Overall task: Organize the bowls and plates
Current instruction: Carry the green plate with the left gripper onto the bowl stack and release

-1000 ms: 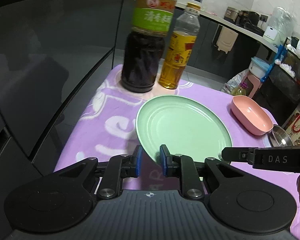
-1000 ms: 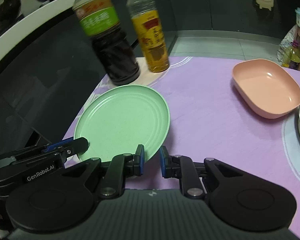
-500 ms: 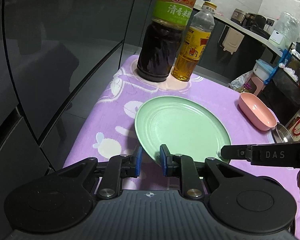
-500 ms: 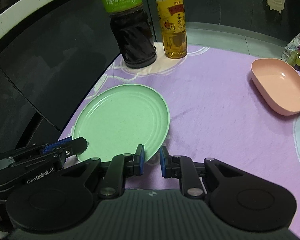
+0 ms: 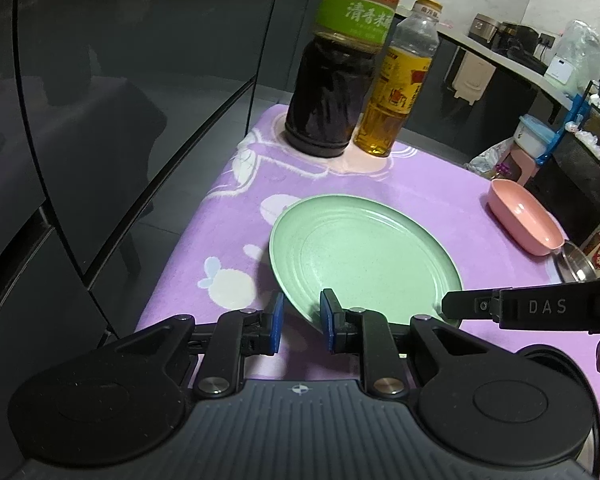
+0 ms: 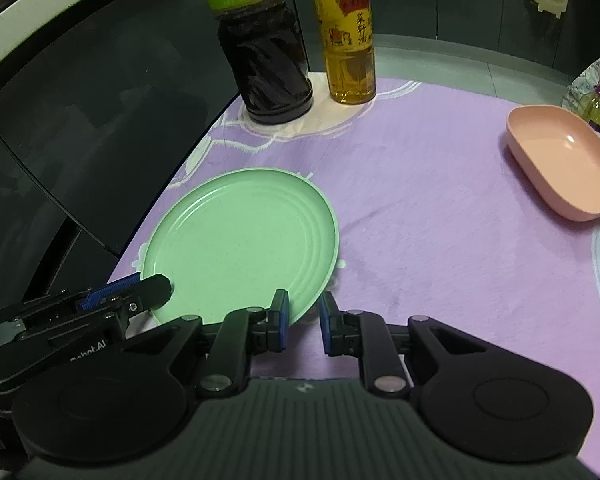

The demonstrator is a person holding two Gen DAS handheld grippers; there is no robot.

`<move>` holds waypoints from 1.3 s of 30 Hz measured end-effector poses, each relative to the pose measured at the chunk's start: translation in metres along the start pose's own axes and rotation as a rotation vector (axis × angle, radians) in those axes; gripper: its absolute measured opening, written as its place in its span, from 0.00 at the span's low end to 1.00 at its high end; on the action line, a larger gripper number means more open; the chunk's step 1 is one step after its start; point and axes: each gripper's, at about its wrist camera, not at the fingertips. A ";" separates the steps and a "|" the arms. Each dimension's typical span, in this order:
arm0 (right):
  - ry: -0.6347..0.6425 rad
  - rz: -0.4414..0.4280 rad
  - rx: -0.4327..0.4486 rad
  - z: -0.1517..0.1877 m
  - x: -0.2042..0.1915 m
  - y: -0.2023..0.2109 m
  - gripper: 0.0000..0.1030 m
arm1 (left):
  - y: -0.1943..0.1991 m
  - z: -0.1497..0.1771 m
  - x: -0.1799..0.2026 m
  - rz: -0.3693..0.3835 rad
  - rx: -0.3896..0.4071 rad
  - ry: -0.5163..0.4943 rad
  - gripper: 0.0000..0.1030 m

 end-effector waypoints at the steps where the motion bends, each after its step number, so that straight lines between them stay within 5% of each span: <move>1: 0.002 0.000 -0.004 -0.001 -0.001 -0.002 0.04 | -0.002 0.000 -0.002 -0.001 -0.006 0.001 0.18; 7: -0.018 -0.012 -0.022 -0.004 -0.001 -0.010 0.04 | -0.015 0.000 -0.012 0.026 -0.070 0.035 0.19; 24: -0.089 -0.020 0.048 0.007 0.026 0.014 0.04 | 0.026 0.006 -0.016 0.015 -0.010 0.079 0.20; 30: -0.138 -0.042 0.090 0.018 0.051 0.031 0.04 | 0.042 -0.001 0.013 0.025 0.030 0.014 0.20; 39: -0.255 -0.069 0.174 0.039 0.108 0.056 0.05 | 0.038 -0.019 0.083 0.092 -0.011 -0.112 0.20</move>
Point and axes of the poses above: each gripper's, at about its wrist camera, not at the fingertips, and y roughly against the way its jaws point, x to its right, z to its underside, and after that the axes turned 15 degrees about -x, right-handed
